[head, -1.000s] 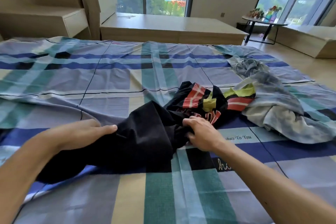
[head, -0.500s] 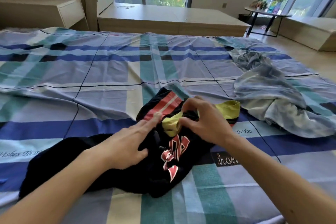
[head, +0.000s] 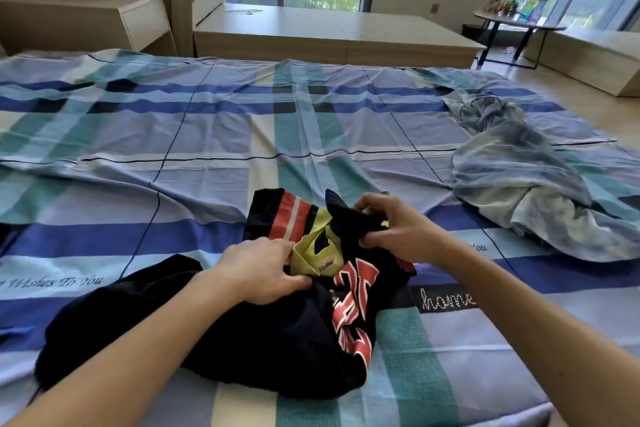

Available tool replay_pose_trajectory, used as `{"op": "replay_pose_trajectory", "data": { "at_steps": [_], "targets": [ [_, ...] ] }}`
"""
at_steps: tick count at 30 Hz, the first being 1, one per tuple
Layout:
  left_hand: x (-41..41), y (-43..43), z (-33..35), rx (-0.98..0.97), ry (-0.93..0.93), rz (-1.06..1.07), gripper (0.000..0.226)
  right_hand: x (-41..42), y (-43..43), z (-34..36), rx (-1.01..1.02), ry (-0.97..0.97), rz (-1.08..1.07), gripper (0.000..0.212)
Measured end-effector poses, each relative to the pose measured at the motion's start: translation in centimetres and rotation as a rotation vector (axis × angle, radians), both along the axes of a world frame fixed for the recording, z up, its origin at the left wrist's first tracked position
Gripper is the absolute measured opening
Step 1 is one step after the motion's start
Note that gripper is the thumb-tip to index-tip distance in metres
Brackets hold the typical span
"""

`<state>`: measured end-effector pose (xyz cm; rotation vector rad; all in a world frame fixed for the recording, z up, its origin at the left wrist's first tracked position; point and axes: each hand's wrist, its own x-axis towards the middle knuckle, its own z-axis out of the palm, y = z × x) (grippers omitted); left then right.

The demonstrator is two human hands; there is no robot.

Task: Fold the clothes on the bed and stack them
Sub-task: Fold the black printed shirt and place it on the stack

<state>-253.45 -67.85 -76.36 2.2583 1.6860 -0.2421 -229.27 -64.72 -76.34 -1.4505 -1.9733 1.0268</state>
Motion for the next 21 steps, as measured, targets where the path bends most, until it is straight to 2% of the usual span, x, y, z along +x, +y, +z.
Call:
{"op": "replay_pose_trajectory", "data": {
  "at_steps": [2, 5, 8, 10, 11, 12, 14, 16, 18, 19, 21],
  "targets": [
    [-0.5, 0.5, -0.2, 0.074, -0.004, 0.024, 0.032, 1.1, 0.1, 1.0, 0.031, 0.051, -0.065, 0.037],
    [-2.5, 1.6, 0.9, 0.079, -0.172, 0.144, 0.036, 4.2, 0.5, 2.2, 0.112, -0.025, -0.177, 0.035],
    [-6.6, 3.8, 2.5, 0.197, -0.290, 0.314, 0.027, 7.8, 1.0, 2.7, 0.105, -0.153, -0.331, 0.038],
    [-10.8, 5.3, 3.4, 0.276, -0.219, 0.442, 0.037, 9.3, 0.7, 2.9, 0.034, -0.275, -0.389, 0.048],
    [-13.0, 5.9, 3.5, 0.285, -0.157, 0.510, 0.051, 9.6, 0.5, 3.0, -0.038, -0.370, -0.389, 0.052],
    [-15.2, 6.2, 3.5, 0.251, -0.089, 0.570, 0.063, 9.7, 0.2, 3.1, -0.128, -0.500, -0.369, 0.054],
    [-19.3, 7.5, 2.1, 0.128, -0.010, 0.616, 0.067, 9.5, -0.3, 3.1, -0.254, -0.757, -0.342, 0.061],
    [-18.8, 6.4, 2.3, 0.069, 0.096, 0.603, 0.064, 8.7, -0.4, 2.7, -0.151, -0.884, -0.357, 0.074],
    [-15.2, 4.7, 3.4, 0.254, 0.207, 0.567, 0.060, 7.2, 0.0, 2.6, 0.112, -0.836, -0.329, 0.079],
    [-12.9, 4.1, 3.5, 0.387, 0.174, 0.471, 0.057, 6.2, 0.2, 2.5, 0.231, -0.760, -0.276, 0.079],
    [-7.4, 2.1, 3.5, 0.544, -0.136, 0.173, 0.069, 4.4, 0.7, 2.0, 0.320, -0.683, -0.123, 0.078]
  ]
}}
